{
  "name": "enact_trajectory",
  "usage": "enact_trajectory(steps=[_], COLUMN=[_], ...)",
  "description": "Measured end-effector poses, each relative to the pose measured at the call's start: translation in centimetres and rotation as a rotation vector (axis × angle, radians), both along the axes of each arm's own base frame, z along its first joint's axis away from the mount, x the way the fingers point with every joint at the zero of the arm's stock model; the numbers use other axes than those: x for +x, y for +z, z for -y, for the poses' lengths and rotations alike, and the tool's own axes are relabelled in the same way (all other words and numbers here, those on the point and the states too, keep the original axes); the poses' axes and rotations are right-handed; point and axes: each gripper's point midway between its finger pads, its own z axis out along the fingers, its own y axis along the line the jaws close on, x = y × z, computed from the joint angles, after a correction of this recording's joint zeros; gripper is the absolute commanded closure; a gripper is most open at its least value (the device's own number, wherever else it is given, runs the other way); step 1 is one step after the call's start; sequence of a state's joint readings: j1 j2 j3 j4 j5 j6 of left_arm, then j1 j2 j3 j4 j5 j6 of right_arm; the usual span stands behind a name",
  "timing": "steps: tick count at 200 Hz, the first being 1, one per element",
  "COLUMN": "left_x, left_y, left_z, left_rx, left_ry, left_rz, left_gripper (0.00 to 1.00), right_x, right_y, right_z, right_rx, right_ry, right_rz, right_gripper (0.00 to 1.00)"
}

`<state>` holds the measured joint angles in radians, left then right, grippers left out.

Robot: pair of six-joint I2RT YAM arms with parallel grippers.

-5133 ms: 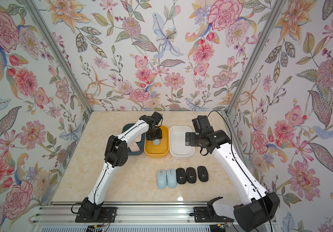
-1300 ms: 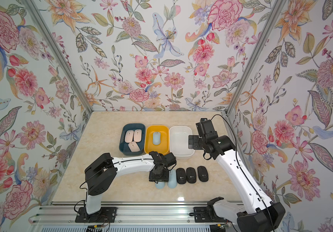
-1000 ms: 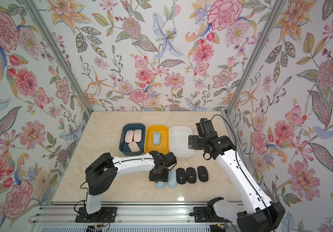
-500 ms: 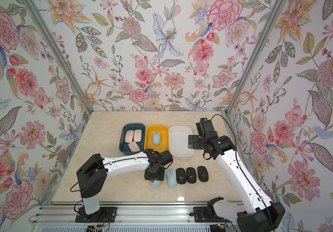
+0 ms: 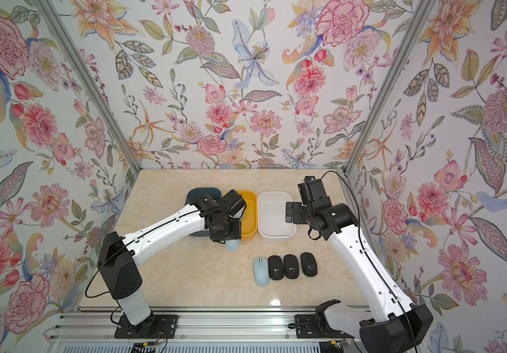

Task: Place the mice by color into the storage box
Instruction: Pick up the mouse from the center of the board.

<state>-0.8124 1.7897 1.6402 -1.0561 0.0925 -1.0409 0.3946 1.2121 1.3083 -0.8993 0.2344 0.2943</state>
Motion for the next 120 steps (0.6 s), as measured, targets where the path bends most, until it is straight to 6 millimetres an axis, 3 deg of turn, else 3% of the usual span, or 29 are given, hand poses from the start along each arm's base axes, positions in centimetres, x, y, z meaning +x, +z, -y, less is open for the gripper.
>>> enact_trajectory(steps=[23,47,87,120], left_x=[3.0,5.7,10.0,12.7], left_y=[1.9,2.0,-1.2,-4.2], left_z=[0.1,0.7,2.1,2.0], left_rx=[-0.029,-0.029,-0.002,0.013], left_ry=[0.002,-0.010,-0.036,-0.029], left_rz=[0.050,0.073,0.058,0.026], left_gripper=[0.48,0.48,0.47,0.47], right_x=[0.2,0.4,0.4,0.4], right_y=[-0.3,-0.4,-0.4,-0.5], right_z=[-0.1,-0.2,-0.2,-0.2], right_rx=[-0.005,-0.007,-0.008,-0.008], right_ry=[0.000,0.000,0.000,-0.001], right_rz=[-0.011,-0.016,-0.017,-0.017], right_gripper=[0.01,0.01,0.01,0.01])
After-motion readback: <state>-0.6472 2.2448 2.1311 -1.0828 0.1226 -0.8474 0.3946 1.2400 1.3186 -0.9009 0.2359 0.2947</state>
